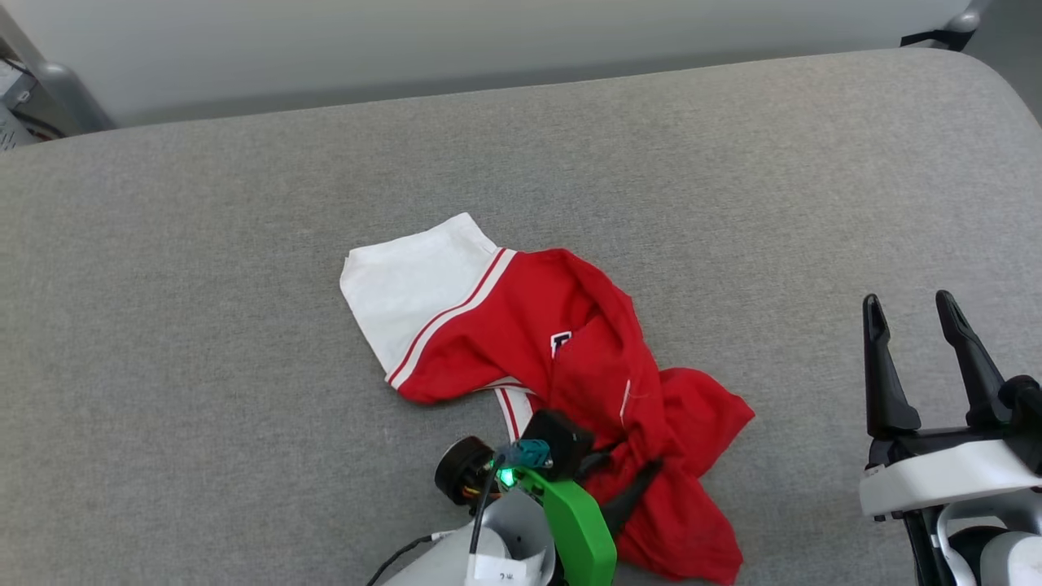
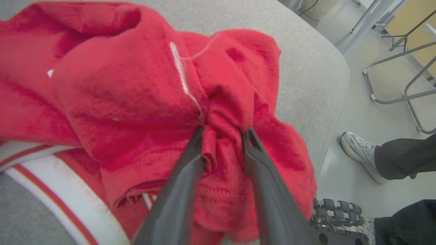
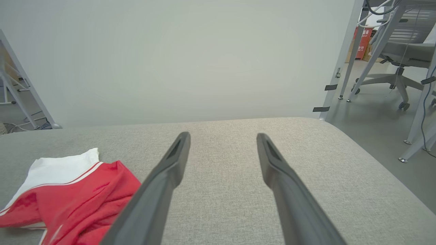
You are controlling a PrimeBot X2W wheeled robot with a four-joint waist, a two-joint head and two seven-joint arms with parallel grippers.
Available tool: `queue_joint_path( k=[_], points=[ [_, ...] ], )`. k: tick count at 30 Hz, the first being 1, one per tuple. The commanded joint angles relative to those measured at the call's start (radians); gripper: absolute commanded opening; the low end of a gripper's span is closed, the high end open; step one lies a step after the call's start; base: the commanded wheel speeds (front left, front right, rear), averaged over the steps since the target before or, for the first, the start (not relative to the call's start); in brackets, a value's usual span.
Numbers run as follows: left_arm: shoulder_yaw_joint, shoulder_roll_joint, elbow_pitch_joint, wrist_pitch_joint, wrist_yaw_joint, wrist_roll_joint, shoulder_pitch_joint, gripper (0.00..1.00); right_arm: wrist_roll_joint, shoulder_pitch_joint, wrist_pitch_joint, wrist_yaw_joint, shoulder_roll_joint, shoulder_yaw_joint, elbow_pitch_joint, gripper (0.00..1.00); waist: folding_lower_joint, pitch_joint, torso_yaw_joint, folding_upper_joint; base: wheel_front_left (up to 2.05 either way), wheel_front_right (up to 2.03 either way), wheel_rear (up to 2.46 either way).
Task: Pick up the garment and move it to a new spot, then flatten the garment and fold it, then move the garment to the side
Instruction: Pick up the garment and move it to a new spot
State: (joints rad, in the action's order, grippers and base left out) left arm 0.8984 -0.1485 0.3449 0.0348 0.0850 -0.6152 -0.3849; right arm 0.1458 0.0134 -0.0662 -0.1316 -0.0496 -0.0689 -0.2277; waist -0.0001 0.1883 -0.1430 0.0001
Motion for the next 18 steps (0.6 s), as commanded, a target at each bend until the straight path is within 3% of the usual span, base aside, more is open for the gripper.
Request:
queue_joint_path(
  k=[1,10,11,18],
  points=[
    [-0.004,0.004,-0.005,-0.029,0.003,0.014,-0.001,1.00,-0.002,-0.015,-0.007,0.001,-0.001,0.002,0.006,1.00,0.0001,-0.002,0.025,-0.0001,0.00,0.00,0.00],
    [-0.074,-0.024,-0.080,-0.223,-0.057,0.060,0.001,1.00,-0.013,0.004,0.006,0.001,-0.001,0.008,0.028,1.00,0.0001,-0.090,0.081,-0.0001,0.00,0.00,0.00],
    [-0.128,-0.042,-0.107,-0.257,-0.106,0.057,0.020,1.00,-0.013,0.020,0.013,0.001,-0.001,0.005,0.029,1.00,0.0001,-0.117,0.095,-0.0001,0.00,0.00,0.00],
    [-0.273,-0.102,-0.168,-0.290,-0.202,0.048,0.073,1.00,-0.009,0.046,0.031,0.001,-0.001,0.005,0.022,1.00,0.0001,-0.145,0.114,-0.0001,0.00,0.00,0.00]
  ],
)
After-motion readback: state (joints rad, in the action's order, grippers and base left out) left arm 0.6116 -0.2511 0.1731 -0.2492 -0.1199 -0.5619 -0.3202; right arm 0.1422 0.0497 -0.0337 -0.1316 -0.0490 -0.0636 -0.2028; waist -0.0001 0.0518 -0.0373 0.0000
